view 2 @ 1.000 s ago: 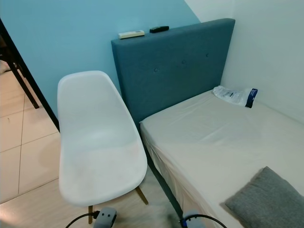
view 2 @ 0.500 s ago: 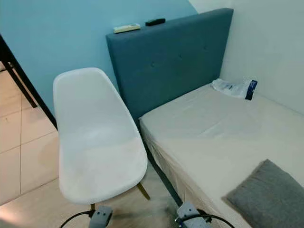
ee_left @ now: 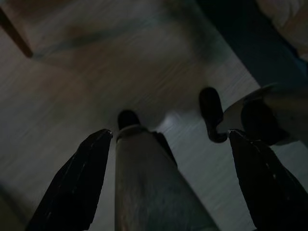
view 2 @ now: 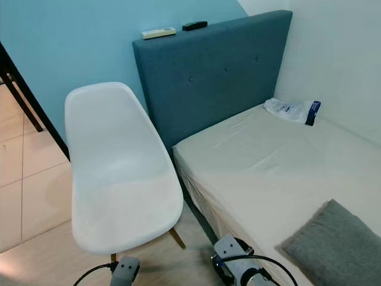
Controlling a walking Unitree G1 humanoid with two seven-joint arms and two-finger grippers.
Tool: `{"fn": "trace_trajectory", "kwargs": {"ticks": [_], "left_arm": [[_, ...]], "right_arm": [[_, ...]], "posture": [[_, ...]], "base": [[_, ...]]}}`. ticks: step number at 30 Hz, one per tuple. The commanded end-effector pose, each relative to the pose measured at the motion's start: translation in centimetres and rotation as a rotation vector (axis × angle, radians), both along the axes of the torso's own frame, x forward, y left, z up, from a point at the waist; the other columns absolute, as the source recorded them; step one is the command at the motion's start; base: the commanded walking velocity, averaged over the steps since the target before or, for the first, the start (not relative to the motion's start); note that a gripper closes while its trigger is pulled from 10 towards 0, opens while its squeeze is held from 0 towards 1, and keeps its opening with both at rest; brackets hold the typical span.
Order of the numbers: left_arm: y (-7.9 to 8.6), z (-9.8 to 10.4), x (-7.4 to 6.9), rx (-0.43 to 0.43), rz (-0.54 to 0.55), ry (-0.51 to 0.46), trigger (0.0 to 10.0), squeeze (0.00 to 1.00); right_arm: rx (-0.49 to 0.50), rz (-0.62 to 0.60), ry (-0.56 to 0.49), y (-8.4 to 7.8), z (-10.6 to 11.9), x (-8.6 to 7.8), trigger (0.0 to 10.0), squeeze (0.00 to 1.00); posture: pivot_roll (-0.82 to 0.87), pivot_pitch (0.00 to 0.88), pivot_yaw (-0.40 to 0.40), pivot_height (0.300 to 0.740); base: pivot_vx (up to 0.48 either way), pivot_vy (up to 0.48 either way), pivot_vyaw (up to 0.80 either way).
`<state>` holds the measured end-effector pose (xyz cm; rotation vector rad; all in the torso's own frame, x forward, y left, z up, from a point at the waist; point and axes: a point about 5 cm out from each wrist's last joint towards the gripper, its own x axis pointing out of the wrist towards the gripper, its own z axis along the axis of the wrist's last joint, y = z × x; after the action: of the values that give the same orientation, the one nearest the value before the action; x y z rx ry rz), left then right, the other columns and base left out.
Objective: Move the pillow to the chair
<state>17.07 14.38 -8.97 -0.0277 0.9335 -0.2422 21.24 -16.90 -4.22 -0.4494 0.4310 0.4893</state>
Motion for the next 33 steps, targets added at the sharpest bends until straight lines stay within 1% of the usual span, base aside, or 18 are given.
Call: {"fn": "trace_trajectory", "kwargs": {"ticks": [1,2,3,4,5,6,8,9,12,13,14,16,21,22,24,28,31,33], "left_arm": [[-0.1,0.3,0.5,-0.01,0.016,-0.019,10.0,0.0],[-0.3,0.3,0.7,-0.012,0.014,-0.024,10.0,0.0],[-0.5,0.5,1.0,-0.023,0.015,-0.031,10.0,0.0],[-0.6,0.5,1.1,-0.031,0.015,-0.036,10.0,0.0],[-0.9,0.5,1.1,-0.032,0.004,-0.03,10.0,0.0],[-1.0,0.5,1.0,-0.026,-0.019,-0.022,10.0,0.0],[-1.2,0.5,1.1,-0.017,-0.071,-0.023,10.0,0.0],[-1.3,0.6,1.3,-0.026,-0.074,-0.031,10.0,0.0],[-1.4,0.8,1.7,-0.024,-0.085,-0.041,10.0,0.0],[-1.3,0.9,1.8,-0.034,-0.06,-0.04,10.0,0.0],[-1.3,0.9,1.8,-0.037,-0.052,-0.035,10.0,0.0],[-1.3,0.8,1.8,-0.036,-0.057,-0.034,10.0,0.0],[-2.0,1.0,2.1,-0.047,-0.075,-0.036,10.0,0.0],[-2.2,1.1,2.2,-0.05,-0.088,-0.039,10.0,0.0],[-2.5,1.2,2.4,-0.052,-0.11,-0.045,10.0,0.0],[-2.4,1.4,2.7,-0.053,-0.109,-0.052,10.0,0.0],[-2.3,1.4,2.7,-0.052,-0.108,-0.052,10.0,0.0],[-2.2,1.3,2.7,-0.048,-0.107,-0.049,10.0,0.0]], "right_arm": [[0.018,0.001,0.005,0.2,0.0,-0.2,10.0,0.0],[0.014,0.0,0.014,0.2,-0.2,-0.3,10.0,0.0],[0.019,-0.001,0.024,0.1,-0.2,-0.3,10.0,0.0],[0.023,-0.004,0.024,0.2,-0.2,-0.3,10.0,0.0],[0.026,-0.018,0.023,0.1,-0.2,-0.3,10.0,0.0],[0.015,-0.028,0.023,-0.1,-0.3,-0.4,10.0,0.0],[0.001,-0.027,0.024,-0.1,-0.3,-0.3,10.0,0.0],[0.016,-0.039,0.016,-0.1,-0.1,-0.3,10.0,0.0],[-0.013,-0.013,0.01,0.0,-0.3,-0.5,10.0,0.0],[-0.031,-0.002,0.008,0.0,-0.3,-0.6,10.0,0.0],[-0.069,0.002,-0.033,-0.4,0.0,-0.5,10.0,0.0],[-0.08,0.0,-0.052,-0.6,0.2,-0.3,10.0,0.0],[-0.152,0.014,-0.161,-1.6,1.8,1.1,10.0,0.0],[-0.121,0.015,-0.168,-1.6,2.2,1.4,10.0,0.0],[-0.131,0.031,-0.203,-1.6,2.8,1.8,10.0,0.0],[-0.164,0.072,-0.26,-1.0,3.6,2.4,10.0,0.0],[-0.173,0.08,-0.263,-0.8,3.5,2.5,10.0,0.0],[-0.179,0.088,-0.244,-0.6,3.1,2.3,10.0,0.0]], "posture": [[-0.08,0.034,-0.002,0.74],[-0.08,0.027,0.003,0.74],[-0.09,0.009,0.025,0.74],[-0.09,0.009,0.025,0.74],[-0.1,0.031,0.036,0.74],[-0.11,0.011,0.036,0.74],[-0.12,0.003,0.048,0.74],[-0.1,0.037,0.06,0.74],[-0.11,0.02,0.058,0.74],[-0.14,0.03,0.075,0.74],[-0.14,0.017,0.073,0.74],[-0.14,0.015,0.07,0.74],[-0.18,0.03,0.093,0.74],[-0.18,0.029,0.095,0.74],[-0.17,0.033,0.095,0.74],[-0.17,0.027,0.101,0.74],[-0.17,0.025,0.099,0.74],[-0.17,0.021,0.098,0.74]], "base": [[0.0,0.0,0.0],[0.0,0.0,0.0],[0.0,0.0,0.0],[0.0,0.0,0.0],[0.0,0.0,0.0],[0.0,0.0,0.0],[0.0,0.0,0.0],[0.0,0.0,0.0],[0.0,0.0,0.0],[0.0,0.0,0.0],[0.0,0.0,0.0],[0.0,0.0,0.0],[0.0,0.0,0.0],[0.0,0.0,0.0],[0.0,0.0,0.0],[0.0,0.0,0.0],[0.0,0.0,0.0],[0.0,0.0,0.0]]}}
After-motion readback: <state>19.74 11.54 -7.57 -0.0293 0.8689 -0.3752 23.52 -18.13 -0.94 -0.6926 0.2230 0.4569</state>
